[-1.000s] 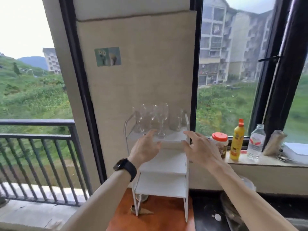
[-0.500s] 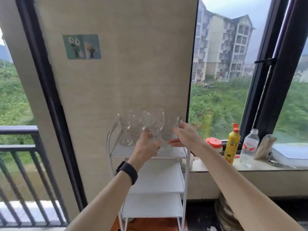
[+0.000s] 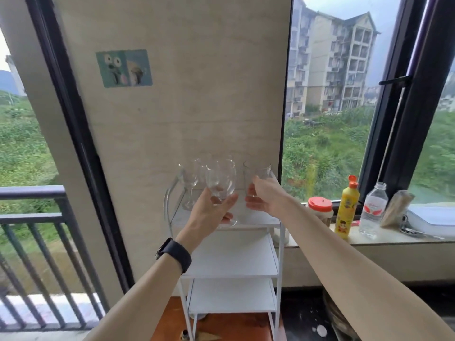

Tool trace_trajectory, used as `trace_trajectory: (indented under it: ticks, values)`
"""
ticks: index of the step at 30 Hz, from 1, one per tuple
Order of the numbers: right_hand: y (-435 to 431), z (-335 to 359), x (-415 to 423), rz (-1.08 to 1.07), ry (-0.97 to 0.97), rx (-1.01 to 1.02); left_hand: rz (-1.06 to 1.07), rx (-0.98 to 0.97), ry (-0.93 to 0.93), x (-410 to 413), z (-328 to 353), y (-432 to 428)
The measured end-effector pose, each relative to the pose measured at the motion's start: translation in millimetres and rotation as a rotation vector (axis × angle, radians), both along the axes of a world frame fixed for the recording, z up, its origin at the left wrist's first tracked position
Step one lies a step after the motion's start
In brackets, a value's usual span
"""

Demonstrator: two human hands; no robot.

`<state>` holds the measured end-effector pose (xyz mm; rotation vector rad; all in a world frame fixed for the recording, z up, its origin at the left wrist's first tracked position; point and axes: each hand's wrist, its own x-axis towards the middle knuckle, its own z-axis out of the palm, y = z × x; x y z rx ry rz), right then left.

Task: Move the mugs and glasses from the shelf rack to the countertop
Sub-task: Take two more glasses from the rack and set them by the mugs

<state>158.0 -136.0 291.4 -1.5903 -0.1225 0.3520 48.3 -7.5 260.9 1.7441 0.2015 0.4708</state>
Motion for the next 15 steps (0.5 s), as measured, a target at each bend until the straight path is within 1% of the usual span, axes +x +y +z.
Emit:
trace_trajectory:
  ticks: [5, 8, 11, 15]
  values:
    - [1.7, -8.5, -16.5, -0.107, -0.073, 0.081, 0.009, 0.045, -0.016, -23.4, 9.3, 6.9]
    - [-5.9, -10.2, -38.2, -0.081, -0.098, 0.162, 0.010, 0.071, -0.014, -36.5, 15.4, 9.2]
    - [-23.5, -7.0, -62.4, -0.048, -0.165, 0.214, 0.007, 0.081, -0.023, -46.3, 19.4, 8.2]
    - [-62.9, 0.8, -98.5, -0.100, -0.245, 0.294, -0.039, 0.085, -0.034, -52.4, 20.0, -5.4]
